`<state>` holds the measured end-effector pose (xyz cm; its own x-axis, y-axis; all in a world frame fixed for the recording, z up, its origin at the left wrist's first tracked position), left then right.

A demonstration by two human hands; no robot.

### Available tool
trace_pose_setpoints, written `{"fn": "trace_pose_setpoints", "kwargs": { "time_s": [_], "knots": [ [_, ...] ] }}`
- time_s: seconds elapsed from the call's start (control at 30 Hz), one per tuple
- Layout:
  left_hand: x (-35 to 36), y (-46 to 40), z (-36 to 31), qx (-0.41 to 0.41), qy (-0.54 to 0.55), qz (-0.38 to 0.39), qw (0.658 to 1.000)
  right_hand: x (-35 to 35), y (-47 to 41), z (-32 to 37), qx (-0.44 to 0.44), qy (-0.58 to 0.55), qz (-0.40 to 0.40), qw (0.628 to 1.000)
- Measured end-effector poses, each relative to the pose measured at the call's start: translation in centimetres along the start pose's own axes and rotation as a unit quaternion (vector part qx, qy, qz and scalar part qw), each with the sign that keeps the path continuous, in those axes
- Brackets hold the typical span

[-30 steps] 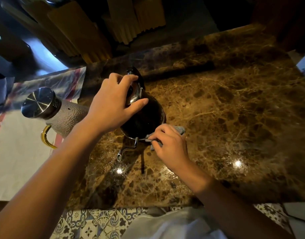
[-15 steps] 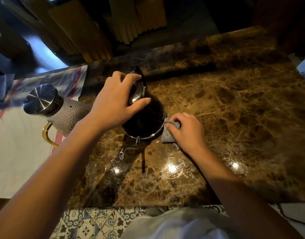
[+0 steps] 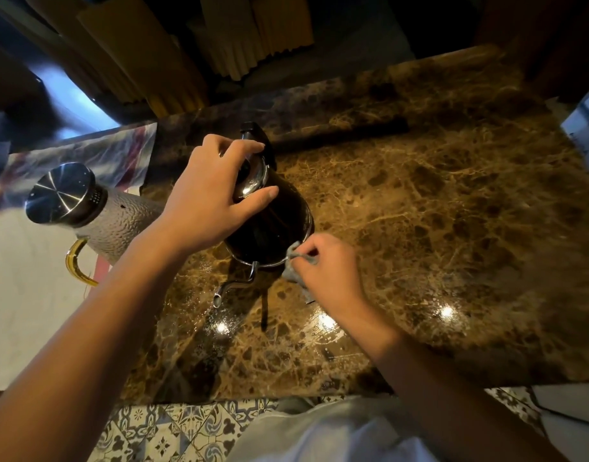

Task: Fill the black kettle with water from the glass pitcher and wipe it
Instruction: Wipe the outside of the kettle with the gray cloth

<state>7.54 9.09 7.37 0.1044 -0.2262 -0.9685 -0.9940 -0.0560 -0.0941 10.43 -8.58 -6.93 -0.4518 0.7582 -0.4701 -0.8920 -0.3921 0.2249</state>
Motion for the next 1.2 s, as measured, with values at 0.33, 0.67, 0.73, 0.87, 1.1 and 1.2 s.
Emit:
{"fn": "trace_pose_setpoints", "kwargs": {
  "time_s": [0.33, 0.67, 0.73, 0.87, 1.1, 1.2],
  "knots": [
    [-1.3, 0.7, 1.2, 0.106, 0.110, 0.067, 0.986, -0.3, 1.3, 0.3, -0.016, -0.073, 0.085, 0.994],
    [-3.2, 1.1, 1.2, 0.096, 0.055, 0.126, 0.986, -6.1, -3.0, 4.1, 0.002, -0.394, -0.056, 0.918],
    [-3.0, 1.2, 0.8, 0.082, 0.051, 0.113, 0.989, -5.9, -3.2, 5.6, -0.036, -0.417, -0.051, 0.907],
    [-2.2, 1.6, 0.6, 0.050, 0.131, 0.049, 0.989, -4.5, -4.0, 7.9, -0.072, -0.386, -0.014, 0.919],
    [-1.7, 2.0, 0.2, 0.021, 0.114, 0.033, 0.993, -1.6, -5.3, 4.5, -0.028, -0.284, 0.059, 0.957],
    [-1.7, 1.9, 0.2, 0.023, 0.110, 0.035, 0.993, -2.3, -4.9, 3.1, -0.063, -0.243, 0.085, 0.964]
  ]
}}
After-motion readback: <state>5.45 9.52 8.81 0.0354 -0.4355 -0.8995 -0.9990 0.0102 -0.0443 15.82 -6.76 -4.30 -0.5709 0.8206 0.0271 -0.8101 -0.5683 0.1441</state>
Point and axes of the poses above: each hand's wrist, its own y-axis away from the middle knuckle, its own x-axis out of the palm, z = x × y, the point moved 2 cm from there along -y, towards the middle knuckle, and after that the axes turned 12 degrees about x, right-handed, at the moved point
